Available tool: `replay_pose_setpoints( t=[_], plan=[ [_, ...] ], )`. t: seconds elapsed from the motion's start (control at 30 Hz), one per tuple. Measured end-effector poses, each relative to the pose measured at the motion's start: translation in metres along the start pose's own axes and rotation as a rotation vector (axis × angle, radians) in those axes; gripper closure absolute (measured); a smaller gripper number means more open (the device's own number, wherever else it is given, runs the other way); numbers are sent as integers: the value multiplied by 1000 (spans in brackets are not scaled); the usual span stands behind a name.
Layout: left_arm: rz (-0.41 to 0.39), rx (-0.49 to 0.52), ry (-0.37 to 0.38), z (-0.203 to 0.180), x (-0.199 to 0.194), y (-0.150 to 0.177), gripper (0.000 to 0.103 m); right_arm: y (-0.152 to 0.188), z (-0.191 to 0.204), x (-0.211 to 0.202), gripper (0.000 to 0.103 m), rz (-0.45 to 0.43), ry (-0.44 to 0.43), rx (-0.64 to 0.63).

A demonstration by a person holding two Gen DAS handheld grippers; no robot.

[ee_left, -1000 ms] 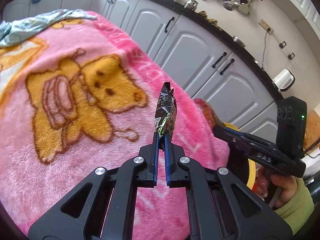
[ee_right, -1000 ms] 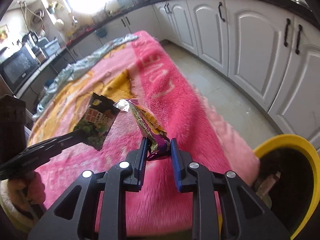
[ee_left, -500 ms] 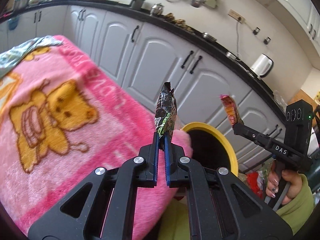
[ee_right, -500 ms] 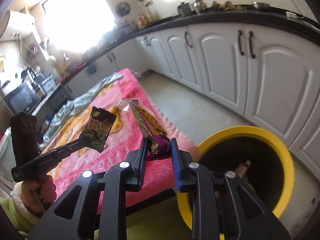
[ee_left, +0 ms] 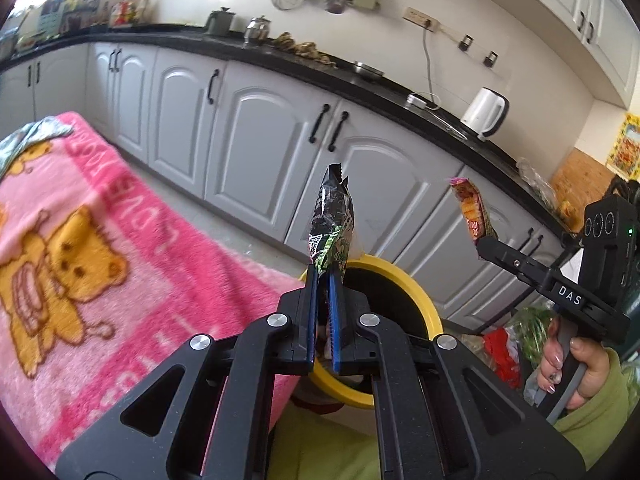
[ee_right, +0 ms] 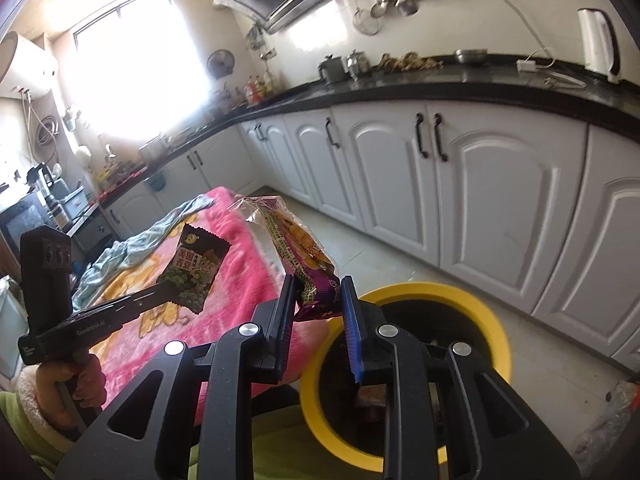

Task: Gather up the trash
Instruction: 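Carry the green and purple-gold wrappers over the yellow bin with both grippers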

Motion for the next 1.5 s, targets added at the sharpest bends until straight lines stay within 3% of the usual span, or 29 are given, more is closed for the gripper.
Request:
replay_pose_setpoints(
  t=[0.37, 0.83, 1.5],
  plan=[
    [18, 64, 30, -29, 22, 10, 101, 12, -30, -19, 81, -35, 94, 52],
    [104, 94, 46, -39, 64, 38, 101, 34, -49, -12, 81, -4, 181, 74],
    [254, 106, 7, -26, 118, 82, 101, 97, -71, 27, 80, 161, 163, 205]
  ],
)
Point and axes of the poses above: each gripper's, at about its wrist camera, not at the fingertips, and x roughly the way its jaws point, z to its left, y to its underside, the point moved 9 cm from there along x, roughly the way its jaws point, and after that the axes turned 12 degrees about -x, right-handed, at the moved point
